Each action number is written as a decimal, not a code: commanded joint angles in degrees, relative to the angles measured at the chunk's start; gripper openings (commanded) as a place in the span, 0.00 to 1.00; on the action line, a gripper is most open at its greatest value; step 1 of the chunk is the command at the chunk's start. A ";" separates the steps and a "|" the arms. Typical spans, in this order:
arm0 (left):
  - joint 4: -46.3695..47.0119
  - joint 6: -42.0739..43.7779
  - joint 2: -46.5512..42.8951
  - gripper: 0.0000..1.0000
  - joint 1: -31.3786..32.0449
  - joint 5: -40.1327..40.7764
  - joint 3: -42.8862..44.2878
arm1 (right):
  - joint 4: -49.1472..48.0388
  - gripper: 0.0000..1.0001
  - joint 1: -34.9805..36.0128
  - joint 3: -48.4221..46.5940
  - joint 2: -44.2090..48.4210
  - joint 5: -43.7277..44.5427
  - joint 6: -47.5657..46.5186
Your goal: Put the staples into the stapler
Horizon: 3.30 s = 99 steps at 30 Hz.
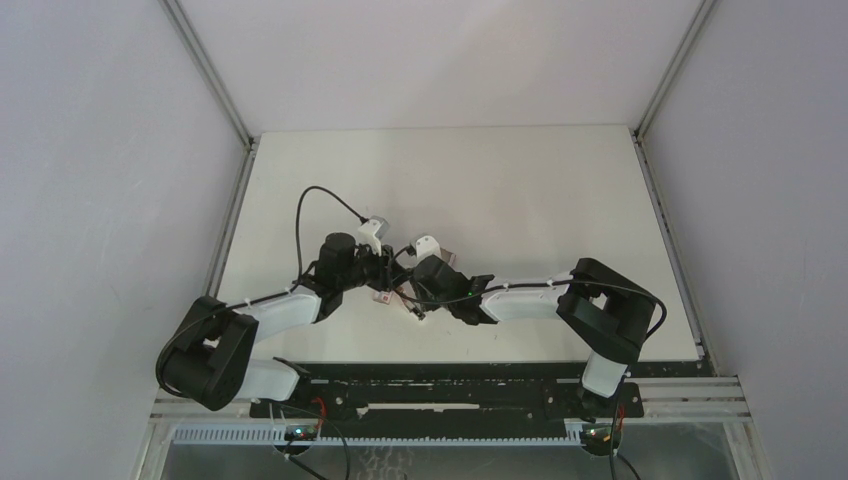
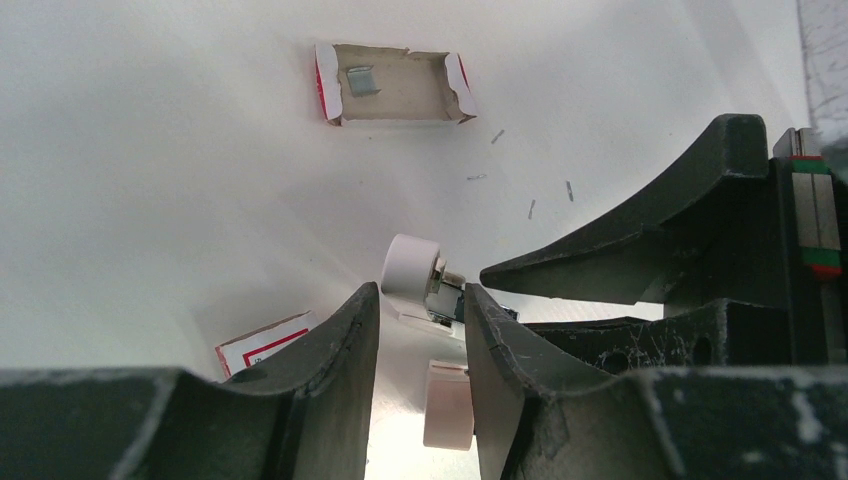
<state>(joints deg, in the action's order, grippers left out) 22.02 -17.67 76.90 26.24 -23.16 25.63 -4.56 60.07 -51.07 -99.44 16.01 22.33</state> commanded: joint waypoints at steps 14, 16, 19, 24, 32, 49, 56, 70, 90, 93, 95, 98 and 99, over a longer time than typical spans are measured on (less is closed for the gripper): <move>5.56 2.06 -11.12 0.53 0.22 6.62 -3.52 | 6.54 0.40 -0.89 -1.84 12.98 0.78 -0.36; 5.67 1.83 -15.29 0.59 0.22 10.42 -5.55 | 8.32 0.40 -2.83 -1.84 15.04 -1.94 -1.11; 5.16 0.78 -21.36 0.66 0.00 17.82 -8.60 | 11.21 0.41 -7.25 -2.46 16.70 -6.46 -1.53; 4.48 -0.86 -31.54 0.76 -1.06 31.15 -13.80 | 16.93 0.40 -15.34 -7.33 12.96 -11.78 -3.41; 2.42 2.03 -40.25 0.79 -2.18 40.91 -17.19 | 19.00 0.37 -18.51 -19.06 -2.19 -10.99 -4.59; 2.41 2.39 -38.56 0.79 -2.16 39.59 -16.40 | 20.54 0.34 -19.28 -26.94 -13.03 -19.35 -24.53; 2.22 2.52 -38.76 0.79 -2.16 39.68 -16.40 | 22.46 0.32 -19.29 -29.09 -14.92 -19.51 -29.18; 1.96 2.64 -38.55 0.79 -2.16 39.76 -16.22 | 23.97 0.31 -18.70 -32.34 -18.06 -20.32 -32.36; 1.80 2.69 -37.93 0.79 -2.16 39.24 -15.87 | 24.95 0.12 -19.29 -33.66 -16.94 -21.94 -30.98; 1.88 2.71 -38.19 0.79 -2.23 39.03 -15.96 | 25.03 0.12 -20.44 -33.38 -14.12 -24.56 -29.10; 1.89 2.93 -38.69 0.79 -2.19 38.62 -16.04 | 24.42 0.11 -21.36 -32.32 -11.53 -27.88 -27.08; 2.00 2.84 -39.84 0.79 -2.20 37.91 -16.23 | 22.31 0.11 -22.77 -28.99 -5.62 -33.54 -24.03; 1.87 2.78 -40.53 0.79 -2.20 37.51 -16.18 | 21.47 0.11 -23.19 -27.44 -3.57 -35.45 -22.88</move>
<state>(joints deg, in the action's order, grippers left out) 22.52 -15.86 38.50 24.29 15.84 9.28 20.99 38.85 -81.08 -113.62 -11.03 -5.87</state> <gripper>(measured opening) 0.788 0.129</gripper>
